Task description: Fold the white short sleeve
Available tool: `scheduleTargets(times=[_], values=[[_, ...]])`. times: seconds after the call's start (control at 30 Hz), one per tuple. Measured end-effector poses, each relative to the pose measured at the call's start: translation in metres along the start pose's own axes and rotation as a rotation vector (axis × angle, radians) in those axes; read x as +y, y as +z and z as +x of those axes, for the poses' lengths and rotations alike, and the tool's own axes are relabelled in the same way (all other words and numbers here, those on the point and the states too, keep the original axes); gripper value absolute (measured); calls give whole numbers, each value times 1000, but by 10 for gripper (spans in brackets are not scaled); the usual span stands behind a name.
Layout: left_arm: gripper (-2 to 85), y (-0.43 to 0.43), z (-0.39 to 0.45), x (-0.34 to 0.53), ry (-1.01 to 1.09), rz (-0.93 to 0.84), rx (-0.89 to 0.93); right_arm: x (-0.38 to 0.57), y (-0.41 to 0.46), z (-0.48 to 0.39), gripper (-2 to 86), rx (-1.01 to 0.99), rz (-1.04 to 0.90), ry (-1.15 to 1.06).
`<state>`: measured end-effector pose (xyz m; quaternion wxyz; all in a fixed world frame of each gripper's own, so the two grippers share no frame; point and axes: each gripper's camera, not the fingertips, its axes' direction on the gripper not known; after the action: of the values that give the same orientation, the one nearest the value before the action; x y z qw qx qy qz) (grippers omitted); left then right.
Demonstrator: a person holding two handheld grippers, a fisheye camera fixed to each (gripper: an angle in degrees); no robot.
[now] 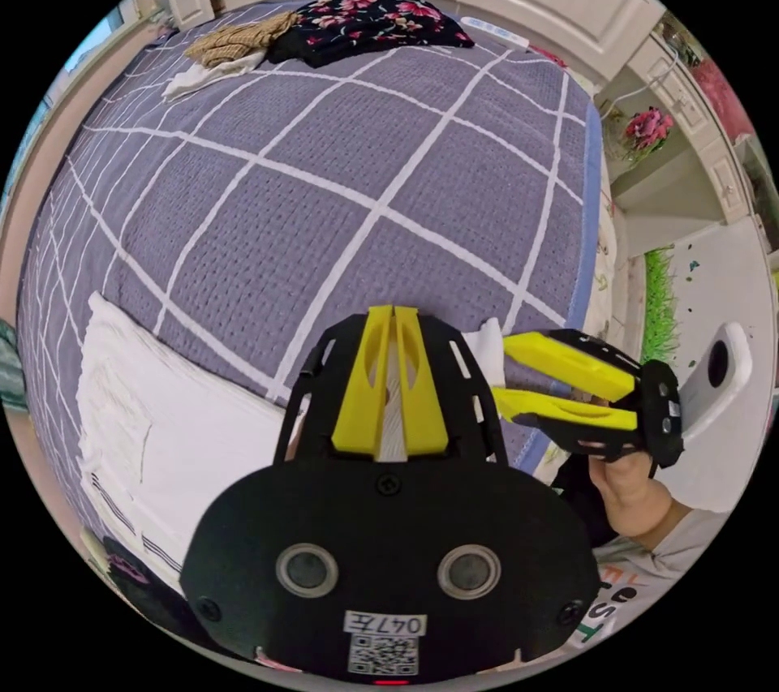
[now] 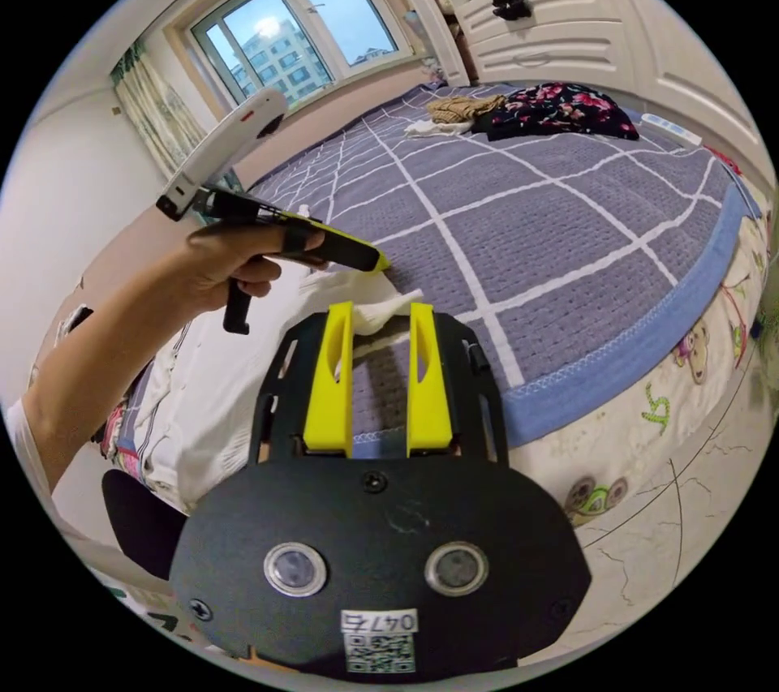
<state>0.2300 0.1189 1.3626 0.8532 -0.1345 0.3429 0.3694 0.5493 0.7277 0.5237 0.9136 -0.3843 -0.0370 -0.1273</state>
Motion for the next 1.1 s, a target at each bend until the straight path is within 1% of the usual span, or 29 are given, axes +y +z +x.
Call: scheduleTargets(times=[0.1,0.13,0.17,0.2,0.27,0.33,0.37,0.43,0.47,0.53,0.63,0.7,0.77,0.83,0.87,0.93,1.0,1.07,1.1], values=[[-6,-7,-12,8,-37,45,67,3,7,1,7,-73,-53,11],[-6,-13,-17,12,-46,67,88,8,5,-1,3,-85,-42,15],[-7,-21,-22,18,-47,91,100,10,2,-3,1,-87,-20,13],[-7,-26,-24,22,-46,104,104,16,-7,-11,0,-101,43,-8],[-7,-52,-39,42,-40,168,116,23,-21,-32,-1,-152,120,-89],[-6,-73,-55,65,-40,213,136,35,-33,-75,-1,-205,170,-273],[-6,-85,-68,82,-49,233,148,40,-33,-87,-1,-203,168,-326],[-6,-95,-88,107,-75,241,155,61,-25,-135,0,-133,108,-527],[-6,-97,-100,122,-88,228,158,67,-21,-145,0,-109,90,-570],[-7,-94,-115,141,-109,186,146,92,-2,-183,1,-25,26,-724],[-7,-88,-134,166,-152,136,60,115,22,-216,10,20,-32,-822],[-7,-88,-145,177,-185,116,-4,125,35,-228,32,-9,-65,-848],[-8,-99,-161,193,-265,126,-80,131,47,-237,53,-61,-127,-868],[-7,-115,-171,209,-316,169,-81,137,49,-247,46,-162,-191,-872],[-7,-128,-172,220,-319,213,-35,138,46,-248,40,-181,-182,-871],[-7,-142,-162,234,-261,259,49,142,27,-246,13,-174,-60,-844],[-7,-144,-145,243,-197,237,71,143,21,-240,3,-128,31,-795],[-7,-124,-125,251,-153,151,-35,142,34,-240,0,-97,-17,-778],[-7,-116,-123,252,-157,125,-69,145,49,-245,0,-80,-92,-798]])
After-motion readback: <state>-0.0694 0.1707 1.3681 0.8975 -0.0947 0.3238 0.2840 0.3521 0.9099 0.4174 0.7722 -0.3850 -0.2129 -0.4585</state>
